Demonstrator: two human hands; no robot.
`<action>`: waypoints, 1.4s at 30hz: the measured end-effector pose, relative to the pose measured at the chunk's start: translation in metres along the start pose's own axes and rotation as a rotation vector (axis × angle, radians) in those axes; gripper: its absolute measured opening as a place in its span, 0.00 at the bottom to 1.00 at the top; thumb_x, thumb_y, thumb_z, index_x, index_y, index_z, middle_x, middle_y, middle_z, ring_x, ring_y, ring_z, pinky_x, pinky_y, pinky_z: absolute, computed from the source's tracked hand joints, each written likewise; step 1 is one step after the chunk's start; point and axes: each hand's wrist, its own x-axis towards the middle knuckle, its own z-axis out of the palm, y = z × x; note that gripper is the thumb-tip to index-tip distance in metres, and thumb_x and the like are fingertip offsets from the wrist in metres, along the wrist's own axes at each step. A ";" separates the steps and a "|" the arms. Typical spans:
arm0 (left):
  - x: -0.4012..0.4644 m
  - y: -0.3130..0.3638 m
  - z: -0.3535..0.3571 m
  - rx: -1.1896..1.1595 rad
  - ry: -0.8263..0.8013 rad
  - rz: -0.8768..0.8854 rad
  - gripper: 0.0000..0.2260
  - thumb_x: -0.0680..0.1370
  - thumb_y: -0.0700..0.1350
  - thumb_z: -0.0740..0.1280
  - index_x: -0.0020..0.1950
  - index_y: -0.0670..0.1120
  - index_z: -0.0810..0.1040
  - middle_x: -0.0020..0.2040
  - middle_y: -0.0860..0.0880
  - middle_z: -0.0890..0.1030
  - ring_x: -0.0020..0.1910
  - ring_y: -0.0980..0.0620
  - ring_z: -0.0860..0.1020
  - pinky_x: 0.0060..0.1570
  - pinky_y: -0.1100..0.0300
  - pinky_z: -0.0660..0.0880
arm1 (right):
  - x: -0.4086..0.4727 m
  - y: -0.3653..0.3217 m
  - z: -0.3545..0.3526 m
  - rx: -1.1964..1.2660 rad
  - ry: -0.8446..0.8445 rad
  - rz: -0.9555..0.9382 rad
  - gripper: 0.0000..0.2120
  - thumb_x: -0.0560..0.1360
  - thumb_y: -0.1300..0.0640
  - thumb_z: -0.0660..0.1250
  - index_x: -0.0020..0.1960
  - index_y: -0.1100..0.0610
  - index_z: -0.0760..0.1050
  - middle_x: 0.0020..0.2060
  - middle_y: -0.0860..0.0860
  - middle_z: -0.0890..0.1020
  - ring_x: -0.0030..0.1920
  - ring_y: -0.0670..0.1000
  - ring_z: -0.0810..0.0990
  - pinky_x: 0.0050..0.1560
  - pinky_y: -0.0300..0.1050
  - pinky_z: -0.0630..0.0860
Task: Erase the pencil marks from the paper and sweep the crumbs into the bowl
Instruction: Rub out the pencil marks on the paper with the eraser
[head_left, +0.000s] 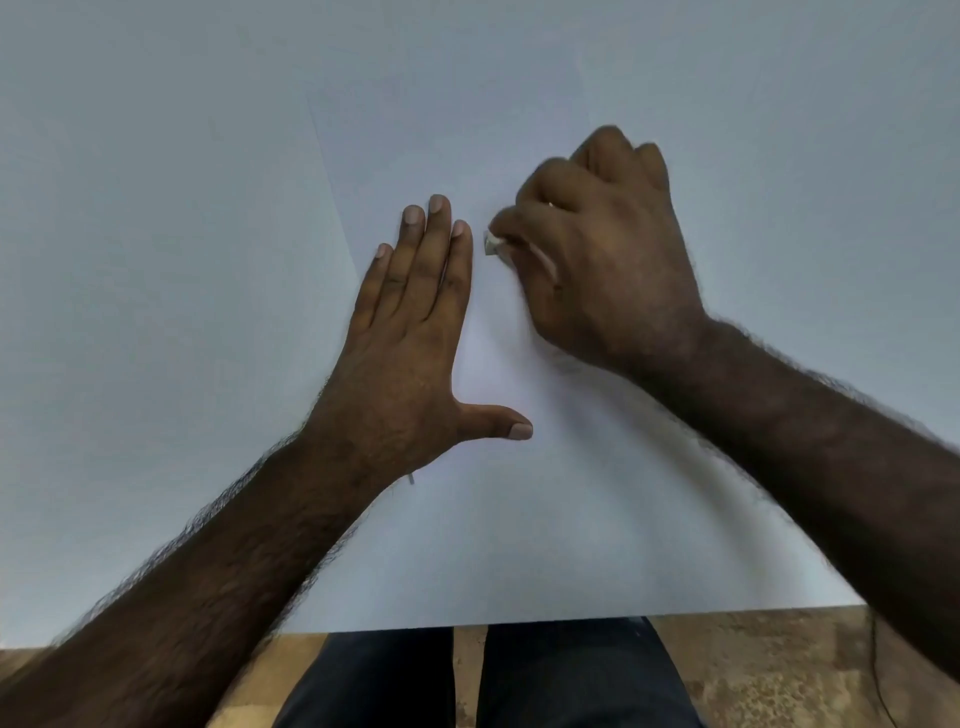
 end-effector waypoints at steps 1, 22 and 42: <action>0.000 -0.001 -0.001 -0.006 0.004 -0.008 0.68 0.64 0.84 0.62 0.86 0.44 0.36 0.86 0.45 0.33 0.84 0.47 0.31 0.81 0.54 0.30 | -0.004 -0.002 -0.004 0.000 -0.010 -0.020 0.10 0.84 0.54 0.67 0.54 0.56 0.87 0.46 0.52 0.84 0.49 0.62 0.78 0.48 0.53 0.65; -0.001 0.001 0.005 0.048 0.008 0.017 0.67 0.64 0.85 0.57 0.86 0.43 0.38 0.86 0.44 0.35 0.85 0.45 0.33 0.83 0.51 0.33 | -0.033 -0.006 -0.014 -0.024 -0.012 -0.076 0.07 0.81 0.60 0.70 0.53 0.56 0.87 0.45 0.52 0.84 0.48 0.61 0.78 0.47 0.53 0.61; -0.002 0.001 0.005 0.043 0.005 0.018 0.67 0.64 0.84 0.60 0.86 0.43 0.38 0.86 0.44 0.34 0.85 0.46 0.32 0.82 0.52 0.32 | -0.037 -0.011 -0.017 -0.028 -0.067 -0.097 0.07 0.82 0.58 0.68 0.52 0.55 0.86 0.45 0.51 0.83 0.48 0.60 0.76 0.48 0.53 0.61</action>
